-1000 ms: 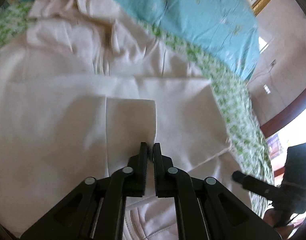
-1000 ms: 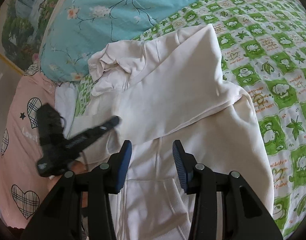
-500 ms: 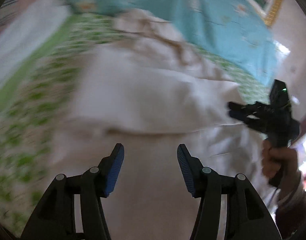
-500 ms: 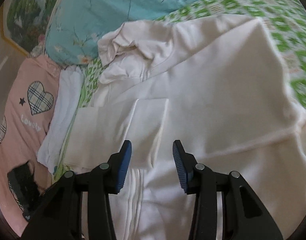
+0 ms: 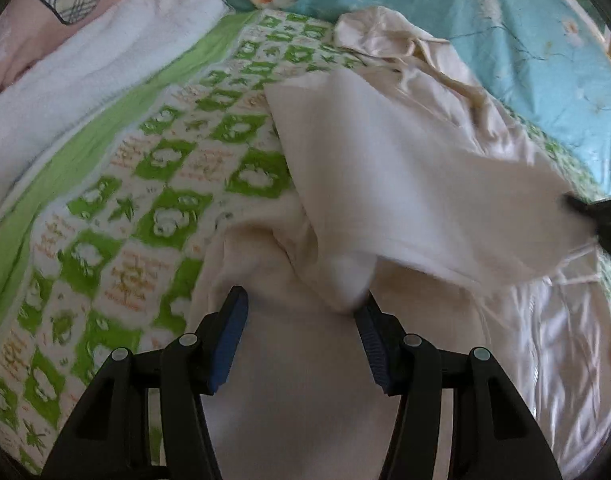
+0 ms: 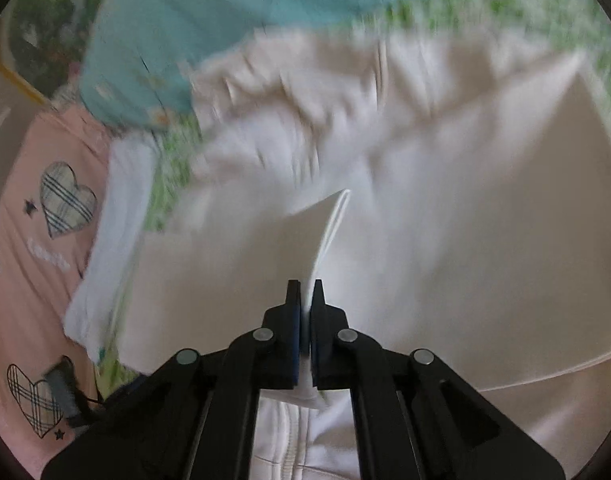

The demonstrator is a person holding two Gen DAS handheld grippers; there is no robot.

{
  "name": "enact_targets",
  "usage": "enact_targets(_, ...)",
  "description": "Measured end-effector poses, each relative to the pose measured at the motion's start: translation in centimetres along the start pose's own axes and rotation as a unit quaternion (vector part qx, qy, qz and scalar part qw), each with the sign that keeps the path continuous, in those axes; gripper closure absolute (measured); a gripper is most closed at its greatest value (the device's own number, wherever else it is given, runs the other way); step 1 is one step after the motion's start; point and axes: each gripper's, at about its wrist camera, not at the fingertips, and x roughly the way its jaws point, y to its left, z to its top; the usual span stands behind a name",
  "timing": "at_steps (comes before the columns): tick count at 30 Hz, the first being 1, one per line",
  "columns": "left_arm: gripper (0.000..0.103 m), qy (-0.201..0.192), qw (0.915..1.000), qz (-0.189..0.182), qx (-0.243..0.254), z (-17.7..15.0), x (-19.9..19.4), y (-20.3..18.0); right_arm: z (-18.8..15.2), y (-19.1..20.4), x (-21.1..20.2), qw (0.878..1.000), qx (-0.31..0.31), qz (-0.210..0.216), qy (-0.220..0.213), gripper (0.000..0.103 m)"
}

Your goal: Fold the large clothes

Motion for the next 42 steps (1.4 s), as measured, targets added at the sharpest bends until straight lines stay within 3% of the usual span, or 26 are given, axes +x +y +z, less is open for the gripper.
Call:
enact_targets(4, 0.049, -0.013, 0.9995, 0.027, -0.012, 0.9, 0.7, 0.2, 2.4, -1.7, -5.8, 0.997, 0.008, -0.013, -0.071, 0.099)
enact_targets(9, 0.05, -0.035, 0.9933, 0.099, -0.048, 1.4, 0.8, 1.2, 2.0, -6.6, -6.4, 0.996, 0.044, -0.054, -0.061, 0.099)
enact_targets(13, 0.05, -0.034, 0.9873, 0.075, -0.136, 1.2, 0.6, 5.4, 0.2, -9.3, -5.2, 0.995, 0.062, -0.074, -0.037, 0.099)
enact_targets(18, 0.05, -0.032, 0.9867, 0.063, -0.146, 1.5, 0.5, 6.9, -1.4, -9.8, -3.9, 0.996, 0.058, -0.067, -0.012, 0.099)
enact_targets(21, 0.052, -0.018, 0.9884, 0.024, -0.149, 1.5, -0.4, 7.0, -1.6, -9.5, -4.1, 0.995, 0.053, -0.08, -0.015, 0.099)
enact_targets(23, 0.051, -0.017, 0.9848, -0.059, -0.162, 1.5, -1.6, 7.4, -1.6, -9.8, -4.1, 0.995, 0.062, -0.075, -0.012, 0.099)
enact_targets(25, 0.042, -0.023, 0.976, -0.134, -0.17, 2.2, -2.4, 7.7, -1.6, -9.9, -4.1, 0.995, 0.06, -0.076, -0.009, 0.098)
enact_targets(28, 0.03, -0.018, 0.9739, -0.169, -0.15, 4.6, -1.8, 7.0, -1.5, -9.7, -3.9, 0.995, 0.063, -0.074, -0.007, 0.098)
enact_targets(31, 0.027, 0.017, 0.975, -0.183, -0.125, 8.1, 1.8, 5.8, -1.5, -9.5, -3.8, 0.995, 0.064, -0.073, -0.007, 0.097)
enact_targets(34, 0.028, 0.073, 0.963, -0.219, -0.139, 10.7, 6.5, 5.4, -1.5, -9.3, -3.6, 0.995, 0.065, -0.071, -0.007, 0.096)
enact_targets(35, 0.03, 0.082, 0.9603, -0.225, -0.143, 11.1, 7.6, 5.4, -1.5, -9.2, -3.6, 0.995, 0.065, -0.07, -0.007, 0.096)
enact_targets(36, 0.045, 0.081, 0.9605, -0.225, -0.142, 11.7, 8.4, 5.3, -1.4, -9.2, -3.5, 0.995, 0.064, -0.069, -0.006, 0.096)
enact_targets(37, 0.082, 0.069, 0.9641, -0.221, -0.13, 12.4, 8.9, 5.0, -1.4, -9.2, -3.4, 0.996, 0.063, -0.069, -0.006, 0.096)
enact_targets(38, 0.102, 0.064, 0.966, -0.22, -0.12, 12.8, 9.1, 4.8, -1.3, -9.1, -3.3, 0.996, 0.061, -0.069, -0.004, 0.097)
enact_targets(39, 0.1, 0.054, 0.9683, -0.214, -0.117, 13.0, 9.0, 4.8, -1.2, -9.1, -3.2, 0.996, 0.057, -0.07, -0.004, 0.098)
enact_targets(42, 0.101, -0.027, 0.9863, -0.149, -0.065, 14.0, 6.6, 3.9, -0.9, -8.0, -3.5, 0.997, 0.037, -0.061, -0.018, 0.099)
